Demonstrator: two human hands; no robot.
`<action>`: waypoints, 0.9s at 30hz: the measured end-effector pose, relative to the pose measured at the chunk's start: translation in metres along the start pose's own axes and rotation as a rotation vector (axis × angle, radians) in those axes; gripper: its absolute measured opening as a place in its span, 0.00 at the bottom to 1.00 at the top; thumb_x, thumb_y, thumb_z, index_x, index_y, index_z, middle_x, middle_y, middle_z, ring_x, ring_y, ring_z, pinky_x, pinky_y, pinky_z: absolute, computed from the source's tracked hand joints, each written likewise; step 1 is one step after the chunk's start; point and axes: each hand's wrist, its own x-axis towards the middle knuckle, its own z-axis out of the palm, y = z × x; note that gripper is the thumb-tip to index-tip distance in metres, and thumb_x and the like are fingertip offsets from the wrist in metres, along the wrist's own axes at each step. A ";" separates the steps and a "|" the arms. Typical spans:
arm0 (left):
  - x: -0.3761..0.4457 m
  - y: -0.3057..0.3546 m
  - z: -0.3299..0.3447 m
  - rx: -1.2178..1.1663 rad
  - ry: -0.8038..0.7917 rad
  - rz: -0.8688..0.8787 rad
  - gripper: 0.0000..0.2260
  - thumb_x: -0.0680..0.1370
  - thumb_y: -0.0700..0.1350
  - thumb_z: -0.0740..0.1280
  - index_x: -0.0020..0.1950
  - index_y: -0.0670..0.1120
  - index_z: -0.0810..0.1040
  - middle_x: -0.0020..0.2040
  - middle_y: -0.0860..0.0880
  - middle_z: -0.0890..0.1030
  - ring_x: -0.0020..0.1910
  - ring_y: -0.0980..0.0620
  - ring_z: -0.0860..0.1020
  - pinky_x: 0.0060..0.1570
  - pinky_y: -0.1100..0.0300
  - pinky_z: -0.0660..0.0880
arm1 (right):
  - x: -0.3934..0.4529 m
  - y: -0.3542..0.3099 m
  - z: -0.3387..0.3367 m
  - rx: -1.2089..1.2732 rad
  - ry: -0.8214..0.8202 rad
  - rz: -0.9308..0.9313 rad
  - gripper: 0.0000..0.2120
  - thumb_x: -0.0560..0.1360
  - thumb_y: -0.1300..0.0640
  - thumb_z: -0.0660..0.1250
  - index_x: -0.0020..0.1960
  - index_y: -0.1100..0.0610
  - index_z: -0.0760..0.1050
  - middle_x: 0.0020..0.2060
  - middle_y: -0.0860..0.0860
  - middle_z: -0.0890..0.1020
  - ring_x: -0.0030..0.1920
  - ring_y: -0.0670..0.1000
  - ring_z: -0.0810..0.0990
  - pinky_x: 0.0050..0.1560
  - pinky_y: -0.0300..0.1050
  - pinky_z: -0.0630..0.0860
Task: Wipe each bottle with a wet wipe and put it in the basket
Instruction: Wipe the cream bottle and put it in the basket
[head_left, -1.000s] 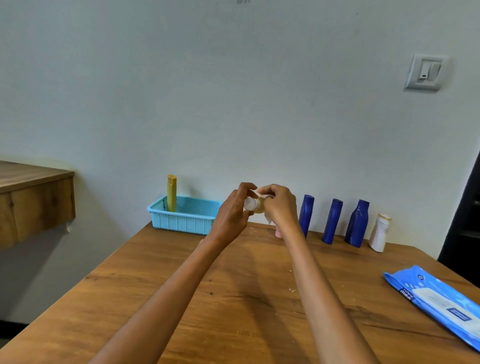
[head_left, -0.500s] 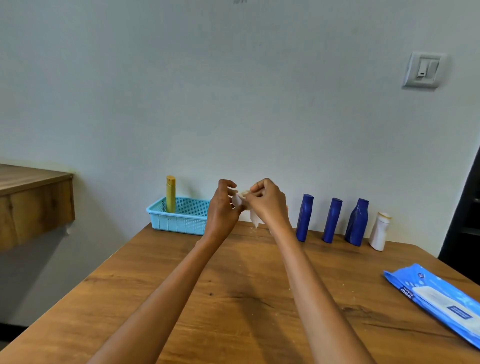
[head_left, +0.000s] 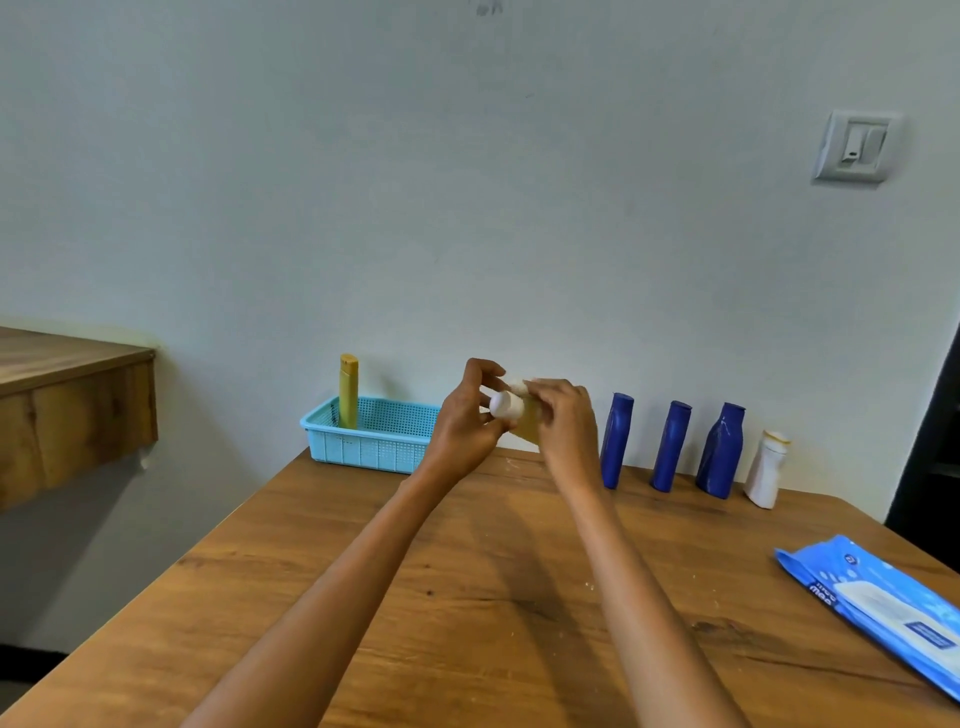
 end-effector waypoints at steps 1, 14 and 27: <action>-0.001 0.001 0.002 -0.008 -0.022 0.008 0.24 0.69 0.34 0.73 0.55 0.52 0.65 0.50 0.56 0.75 0.42 0.59 0.75 0.41 0.61 0.79 | -0.001 0.007 -0.002 -0.024 -0.011 0.053 0.15 0.76 0.62 0.65 0.62 0.57 0.76 0.58 0.52 0.78 0.60 0.50 0.72 0.60 0.46 0.71; 0.000 -0.009 0.004 -0.195 0.092 -0.155 0.23 0.71 0.37 0.73 0.64 0.49 0.72 0.55 0.48 0.76 0.48 0.50 0.78 0.42 0.68 0.74 | 0.013 0.009 -0.024 1.007 0.108 0.792 0.13 0.77 0.69 0.60 0.57 0.60 0.78 0.42 0.54 0.81 0.39 0.48 0.76 0.31 0.34 0.70; -0.002 -0.005 0.018 -0.471 0.102 -0.495 0.10 0.72 0.39 0.73 0.52 0.40 0.81 0.32 0.55 0.81 0.42 0.51 0.81 0.52 0.53 0.79 | 0.003 -0.038 0.003 0.810 0.109 0.512 0.14 0.77 0.66 0.61 0.59 0.58 0.78 0.48 0.51 0.82 0.37 0.42 0.76 0.33 0.28 0.73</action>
